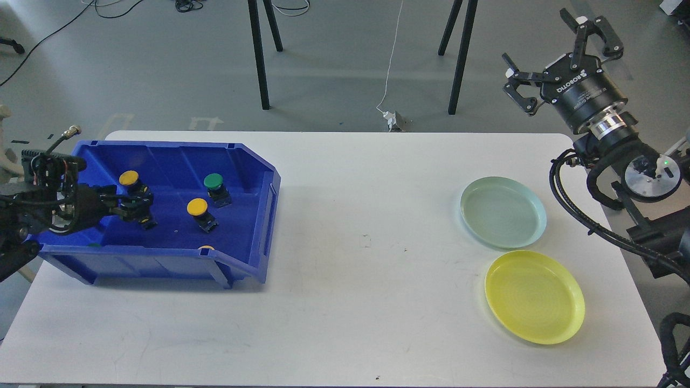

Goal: Pass button and place on color plate
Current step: 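Lower the left gripper into the bin and grasp a green-topped button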

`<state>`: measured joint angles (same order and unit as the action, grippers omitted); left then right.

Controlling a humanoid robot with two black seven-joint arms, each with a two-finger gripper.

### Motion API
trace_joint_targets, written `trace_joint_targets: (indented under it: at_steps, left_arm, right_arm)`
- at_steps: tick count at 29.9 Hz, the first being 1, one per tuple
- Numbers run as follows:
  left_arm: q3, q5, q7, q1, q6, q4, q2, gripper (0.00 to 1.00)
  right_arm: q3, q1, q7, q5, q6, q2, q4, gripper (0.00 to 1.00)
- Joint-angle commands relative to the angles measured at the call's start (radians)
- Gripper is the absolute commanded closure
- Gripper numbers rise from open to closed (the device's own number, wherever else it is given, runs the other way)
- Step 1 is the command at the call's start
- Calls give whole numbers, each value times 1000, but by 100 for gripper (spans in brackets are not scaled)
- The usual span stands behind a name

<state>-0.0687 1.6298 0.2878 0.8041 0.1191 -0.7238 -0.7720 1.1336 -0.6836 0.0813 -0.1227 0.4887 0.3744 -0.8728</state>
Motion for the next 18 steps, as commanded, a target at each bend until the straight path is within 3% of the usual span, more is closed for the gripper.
trace_joint_targets:
  at_steps: [1,9,18]
  left_arm:
    - [1,4,1,-20,-6,27,5,16]
    - [1,-4,2,-23,-7,67,48,17]
    - [3,4,31,-23,-7,152,103,28]
  right_arm:
    - [0,1,0,0,0,0,0,0]
    - [-1,1,0,0,0,0,2,0]
    - [-1,-1,0,0,0,0,3,0]
